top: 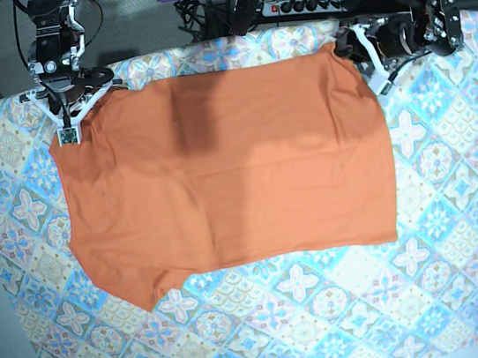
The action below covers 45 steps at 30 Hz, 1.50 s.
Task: Fold the T-shirt properly
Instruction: 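Open the left gripper and release the hem corner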
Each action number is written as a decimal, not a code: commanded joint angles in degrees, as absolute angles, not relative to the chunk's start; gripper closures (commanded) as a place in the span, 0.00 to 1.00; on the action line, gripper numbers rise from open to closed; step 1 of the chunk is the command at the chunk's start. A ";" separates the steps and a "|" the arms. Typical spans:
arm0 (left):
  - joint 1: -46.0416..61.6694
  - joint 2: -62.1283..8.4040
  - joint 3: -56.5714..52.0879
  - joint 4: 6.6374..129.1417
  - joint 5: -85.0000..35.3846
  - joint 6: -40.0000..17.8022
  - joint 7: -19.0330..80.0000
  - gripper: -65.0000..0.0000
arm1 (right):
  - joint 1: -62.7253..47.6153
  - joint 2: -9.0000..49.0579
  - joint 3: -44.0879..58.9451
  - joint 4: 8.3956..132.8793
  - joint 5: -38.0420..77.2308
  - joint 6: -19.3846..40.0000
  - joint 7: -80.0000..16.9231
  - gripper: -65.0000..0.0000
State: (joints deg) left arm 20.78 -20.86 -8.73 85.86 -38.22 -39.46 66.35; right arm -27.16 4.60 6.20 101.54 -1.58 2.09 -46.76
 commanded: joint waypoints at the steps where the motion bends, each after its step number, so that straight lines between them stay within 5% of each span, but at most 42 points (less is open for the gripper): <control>1: 21.49 -20.62 -8.04 85.76 -38.02 -40.00 68.00 0.77 | -27.12 4.88 6.29 102.46 -2.07 1.89 -46.02 1.00; 4: 21.41 -20.62 -8.31 85.85 -38.02 -40.00 68.00 1.00 | -27.12 4.88 6.29 102.46 -2.07 1.89 -46.02 1.00; 19: 21.67 -20.88 -20.09 88.66 -37.76 -40.00 68.53 1.00 | -27.12 4.88 6.29 102.46 -2.15 1.89 -45.58 1.00; 35: 21.49 -20.88 -20.70 91.82 -38.02 -40.00 72.22 1.00 | -27.12 4.88 6.64 102.73 -2.24 1.89 -45.49 1.00; 41: 23.96 -20.79 -20.79 96.75 -38.11 -40.00 72.48 0.62 | -27.12 4.88 6.64 102.55 -2.24 1.89 -45.49 0.89; 45: 26.68 -20.79 -23.16 97.80 -40.48 -40.00 72.22 0.52 | -27.12 4.88 6.64 102.55 -2.24 1.89 -45.49 0.82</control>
State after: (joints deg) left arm 26.79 -19.68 -22.39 97.01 -40.03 -39.90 72.66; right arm -27.16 4.60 6.37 101.62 -1.76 2.09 -46.35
